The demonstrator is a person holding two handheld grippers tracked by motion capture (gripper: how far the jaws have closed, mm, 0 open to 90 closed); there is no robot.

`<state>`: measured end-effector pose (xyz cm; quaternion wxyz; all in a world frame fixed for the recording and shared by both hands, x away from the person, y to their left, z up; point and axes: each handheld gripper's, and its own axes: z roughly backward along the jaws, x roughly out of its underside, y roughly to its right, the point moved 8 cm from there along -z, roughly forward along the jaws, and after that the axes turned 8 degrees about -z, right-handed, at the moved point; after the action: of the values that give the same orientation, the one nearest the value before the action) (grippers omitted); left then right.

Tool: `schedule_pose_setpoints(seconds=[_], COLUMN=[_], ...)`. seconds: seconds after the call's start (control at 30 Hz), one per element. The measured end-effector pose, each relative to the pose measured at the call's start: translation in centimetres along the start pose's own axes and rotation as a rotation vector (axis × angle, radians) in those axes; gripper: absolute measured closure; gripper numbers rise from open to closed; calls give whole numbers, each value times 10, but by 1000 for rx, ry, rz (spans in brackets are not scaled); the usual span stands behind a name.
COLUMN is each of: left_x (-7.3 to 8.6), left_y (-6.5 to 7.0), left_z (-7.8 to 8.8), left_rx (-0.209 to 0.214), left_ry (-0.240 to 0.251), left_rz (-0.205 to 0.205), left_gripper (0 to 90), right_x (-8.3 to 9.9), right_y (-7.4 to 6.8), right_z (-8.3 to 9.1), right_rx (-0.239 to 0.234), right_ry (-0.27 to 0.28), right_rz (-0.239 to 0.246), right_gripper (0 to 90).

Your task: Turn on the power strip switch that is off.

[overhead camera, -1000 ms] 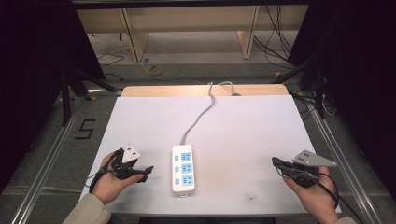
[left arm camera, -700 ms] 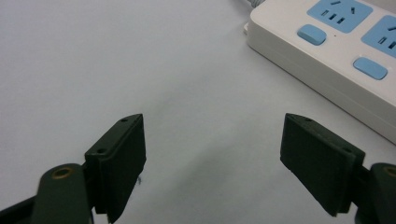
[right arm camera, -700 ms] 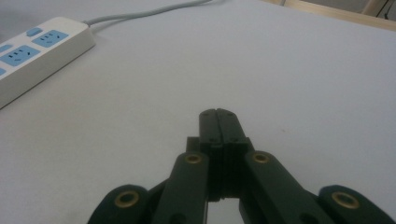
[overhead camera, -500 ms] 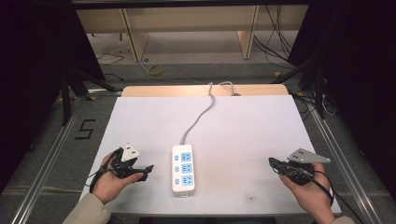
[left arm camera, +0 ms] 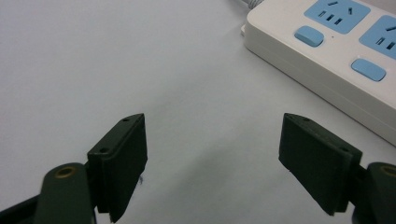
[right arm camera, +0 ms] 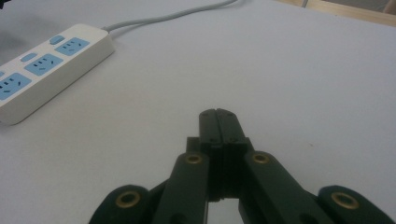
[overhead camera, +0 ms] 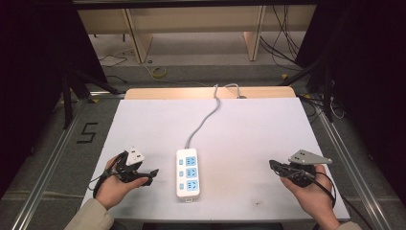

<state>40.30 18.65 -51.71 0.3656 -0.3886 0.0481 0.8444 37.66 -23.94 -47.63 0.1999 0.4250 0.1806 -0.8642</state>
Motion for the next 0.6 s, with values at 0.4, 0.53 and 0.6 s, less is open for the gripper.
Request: schedule_pose_setpoints(seconds=[0.4, 0.53, 0.6], left_x=[0, 1, 1], left_y=[-1, -1, -1], left_z=[2, 1, 1], left_rx=[-3, -1, -2], left_ry=[-4, -7, -7], left_rz=[-1, -1, -1], left_gripper=[248, 248, 248], right_x=[-8, -10, -12], right_y=[-18, -22, -25], right_z=[-7, -10, -12], right_rx=[-57, -71, -76], right_ry=[7, 3, 7], right_rz=[-5, -1, -1], right_gripper=[900, 900, 900])
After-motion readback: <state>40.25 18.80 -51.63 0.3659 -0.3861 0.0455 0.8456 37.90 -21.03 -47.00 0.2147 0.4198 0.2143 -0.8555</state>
